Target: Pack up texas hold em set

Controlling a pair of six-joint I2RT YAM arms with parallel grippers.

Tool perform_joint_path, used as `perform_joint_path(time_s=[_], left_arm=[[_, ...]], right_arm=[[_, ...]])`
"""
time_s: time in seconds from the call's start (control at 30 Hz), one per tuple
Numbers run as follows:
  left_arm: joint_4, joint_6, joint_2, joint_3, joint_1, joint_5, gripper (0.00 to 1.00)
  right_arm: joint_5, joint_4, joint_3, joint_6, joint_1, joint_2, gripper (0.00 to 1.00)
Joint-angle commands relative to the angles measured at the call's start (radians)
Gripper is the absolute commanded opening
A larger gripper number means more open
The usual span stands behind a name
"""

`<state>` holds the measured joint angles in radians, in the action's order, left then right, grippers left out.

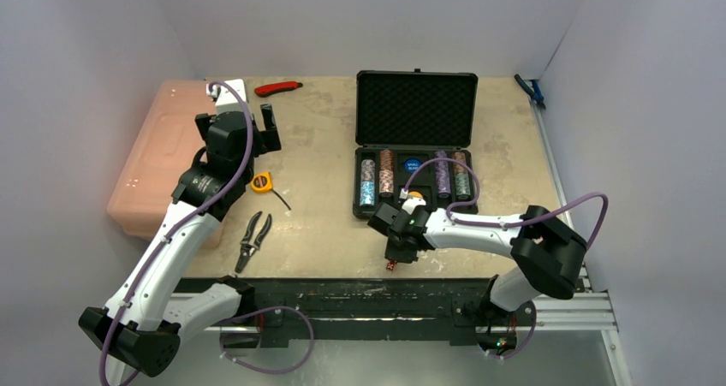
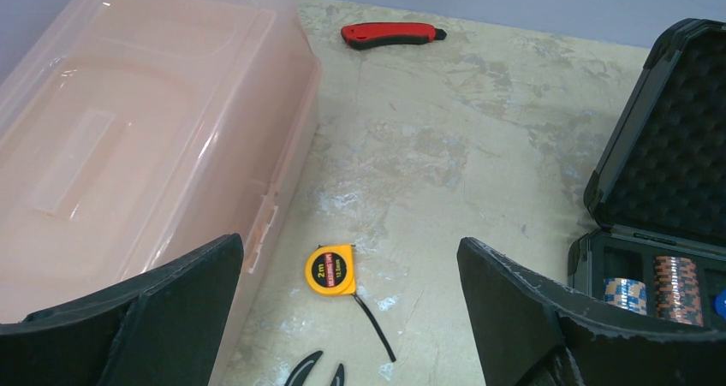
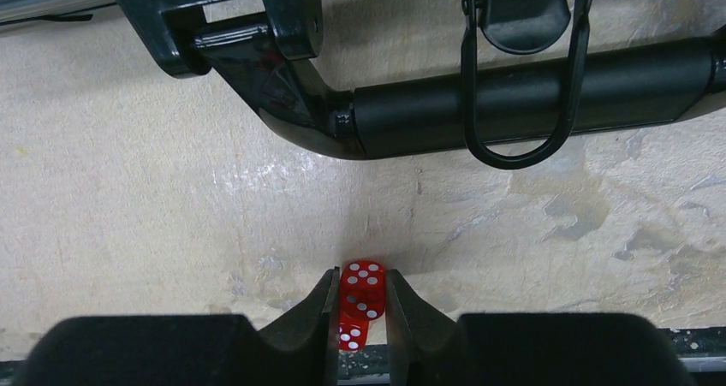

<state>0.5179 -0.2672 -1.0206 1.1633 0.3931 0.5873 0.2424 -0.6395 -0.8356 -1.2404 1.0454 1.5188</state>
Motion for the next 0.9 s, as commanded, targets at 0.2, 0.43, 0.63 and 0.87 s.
perform_joint_path(time_s=[0.2, 0.43, 0.63, 0.87], left_arm=[[-0.016, 0.02, 0.022, 0.038, -0.005, 0.003, 0.96], [-0.015, 0.02, 0.023, 0.039, -0.005, 0.002, 0.96], [-0.015, 0.02, 0.024, 0.039, -0.005, 0.005, 0.96], [-0.016, 0.023, 0.028, 0.039, -0.005, 0.011, 0.96]], right_arm=[[0.111, -0.113, -0.113, -0.027, 0.007, -0.006, 0.06], [0.206, -0.247, -0.269, 0.015, 0.005, -0.015, 0.0], [0.304, -0.336, -0.397, 0.062, -0.039, -0.031, 0.0], [0.326, -0.343, -0.45, 0.16, -0.16, -0.085, 0.0]])
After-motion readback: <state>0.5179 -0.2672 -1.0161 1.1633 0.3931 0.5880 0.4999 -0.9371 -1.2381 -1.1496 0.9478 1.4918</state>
